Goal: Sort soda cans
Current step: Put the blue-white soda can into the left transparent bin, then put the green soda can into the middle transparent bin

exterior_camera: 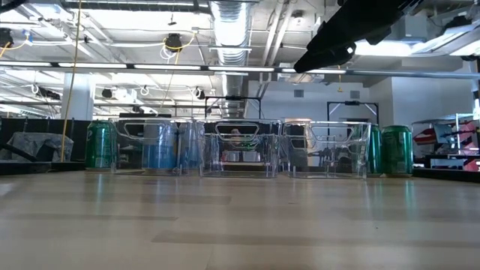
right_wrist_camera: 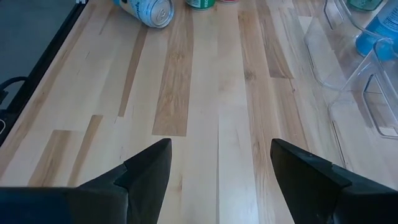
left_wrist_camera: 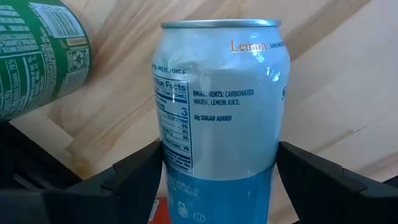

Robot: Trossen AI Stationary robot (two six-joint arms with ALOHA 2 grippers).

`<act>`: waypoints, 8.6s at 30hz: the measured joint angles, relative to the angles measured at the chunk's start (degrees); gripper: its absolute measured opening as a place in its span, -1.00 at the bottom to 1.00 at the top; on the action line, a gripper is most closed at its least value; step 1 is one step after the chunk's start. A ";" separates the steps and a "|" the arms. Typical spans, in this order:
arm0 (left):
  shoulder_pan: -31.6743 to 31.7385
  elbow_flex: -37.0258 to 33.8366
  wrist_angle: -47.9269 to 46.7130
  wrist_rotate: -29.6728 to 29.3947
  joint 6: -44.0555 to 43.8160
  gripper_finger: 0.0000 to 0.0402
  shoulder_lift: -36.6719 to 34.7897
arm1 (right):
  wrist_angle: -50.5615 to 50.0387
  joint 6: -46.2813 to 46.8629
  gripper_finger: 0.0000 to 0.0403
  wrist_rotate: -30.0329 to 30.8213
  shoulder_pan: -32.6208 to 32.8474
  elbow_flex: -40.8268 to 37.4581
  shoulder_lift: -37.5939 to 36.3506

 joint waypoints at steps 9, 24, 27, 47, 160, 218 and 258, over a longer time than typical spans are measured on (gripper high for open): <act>0.08 0.04 1.90 -4.82 0.11 0.49 2.39 | -0.31 -0.01 0.45 0.00 0.11 0.00 0.00; 3.44 -1.04 8.41 -15.49 4.22 0.78 3.93 | -1.36 0.29 0.45 -0.01 0.07 0.00 0.00; 4.81 -1.23 11.11 -16.07 6.30 0.88 3.87 | -2.01 0.44 0.45 -0.03 0.07 0.00 0.00; 8.18 -3.43 16.67 -25.30 12.31 0.38 4.93 | -1.22 1.51 0.45 -0.04 0.96 -0.02 -0.81; 17.89 -8.40 -19.80 -81.13 23.38 0.38 -36.18 | -17.45 -33.05 0.41 -38.44 -46.13 62.43 44.16; 23.06 -13.64 0.02 -74.33 33.66 0.38 -40.80 | -23.95 -22.62 0.87 -38.21 -42.87 44.56 17.84; 85.87 -17.52 2.30 -45.31 46.47 0.90 -39.06 | -9.69 -14.80 0.86 -37.02 -39.76 10.03 -10.27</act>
